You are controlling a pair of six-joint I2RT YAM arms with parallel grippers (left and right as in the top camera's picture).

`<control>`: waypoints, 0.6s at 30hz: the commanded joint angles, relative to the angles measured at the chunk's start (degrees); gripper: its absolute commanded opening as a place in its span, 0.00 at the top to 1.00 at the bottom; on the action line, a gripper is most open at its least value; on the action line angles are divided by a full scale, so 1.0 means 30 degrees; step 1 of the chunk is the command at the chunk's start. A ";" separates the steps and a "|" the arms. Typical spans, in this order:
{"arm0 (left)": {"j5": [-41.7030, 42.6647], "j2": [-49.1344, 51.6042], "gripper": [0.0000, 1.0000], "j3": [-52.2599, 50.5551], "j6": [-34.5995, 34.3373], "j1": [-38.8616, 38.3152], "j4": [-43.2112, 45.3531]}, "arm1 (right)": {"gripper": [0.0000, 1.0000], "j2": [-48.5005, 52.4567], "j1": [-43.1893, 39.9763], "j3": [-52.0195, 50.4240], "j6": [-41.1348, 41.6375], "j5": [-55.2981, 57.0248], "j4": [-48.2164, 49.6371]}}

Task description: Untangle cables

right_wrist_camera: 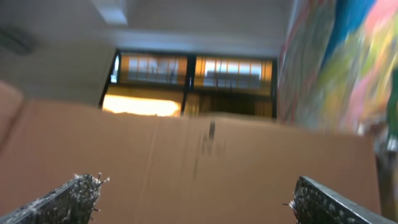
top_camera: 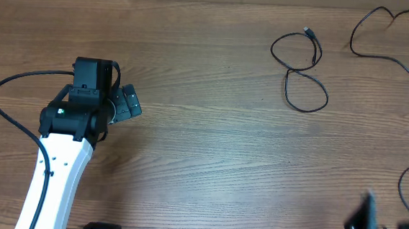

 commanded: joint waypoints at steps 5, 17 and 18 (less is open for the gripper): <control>0.0073 0.0066 0.00 -0.0015 -0.0328 0.0095 0.0015 | 0.00 -0.0073 -0.0058 -0.5209 -0.0066 0.1035 0.0350; 0.0073 0.0066 0.00 -0.0015 -0.0328 0.0095 0.0015 | 0.00 -0.0080 -0.0058 -1.1999 -0.0066 0.2696 0.2011; 0.0073 0.0066 0.00 -0.0015 -0.0328 0.0087 0.0015 | 0.00 -0.0080 -0.0058 -1.2189 -0.0066 0.2696 0.2018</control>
